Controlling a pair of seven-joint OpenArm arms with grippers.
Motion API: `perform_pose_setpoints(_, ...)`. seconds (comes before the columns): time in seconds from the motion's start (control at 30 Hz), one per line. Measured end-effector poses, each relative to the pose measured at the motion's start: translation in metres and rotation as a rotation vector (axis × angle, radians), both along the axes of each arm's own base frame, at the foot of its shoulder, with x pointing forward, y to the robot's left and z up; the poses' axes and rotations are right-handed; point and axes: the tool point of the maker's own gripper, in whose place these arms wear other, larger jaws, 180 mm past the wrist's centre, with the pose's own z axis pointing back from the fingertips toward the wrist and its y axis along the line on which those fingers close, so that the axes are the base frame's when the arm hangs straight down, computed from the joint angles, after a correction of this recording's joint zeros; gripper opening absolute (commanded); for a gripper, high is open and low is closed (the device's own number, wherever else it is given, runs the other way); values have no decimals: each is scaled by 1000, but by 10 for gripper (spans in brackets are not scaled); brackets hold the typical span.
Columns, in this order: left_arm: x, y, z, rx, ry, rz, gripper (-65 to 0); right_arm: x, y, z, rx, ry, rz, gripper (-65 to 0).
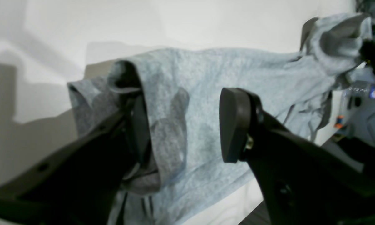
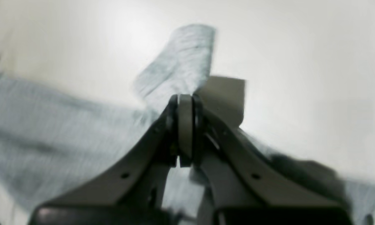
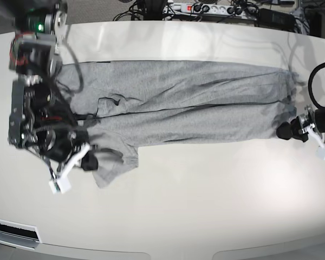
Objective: Layout the t-shirt on the table in an organized manner, then fold the t-shirt properly
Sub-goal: 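Grasp the folded shirt end with the right gripper and tuck it inward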
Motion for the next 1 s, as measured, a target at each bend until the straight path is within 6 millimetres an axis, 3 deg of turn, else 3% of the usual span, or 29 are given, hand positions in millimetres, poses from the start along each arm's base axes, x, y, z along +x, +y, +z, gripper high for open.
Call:
perform_pose_setpoints(0.13,2,0,1,-1,-10,7,-307,-42,-3,-1,-31,5,27,-650)
perform_pose_setpoints(0.43,4,2,2,0,-22,18,-307,-121,-2,17,-112,27,138,-650)
perform_pose_setpoints(0.57,5,3,3,-1,-28,23,-307,-140,3,21,-127,34,162,-650)
perform_pose_setpoints(0.8,6,3,3,0,-29,25,-307,-175,0,-3,-147,155,183,-650)
perform_pose_setpoints(1.0,5,12,7,16,-31,31,-307,-182,-3,-8,-173,195,197,-650)
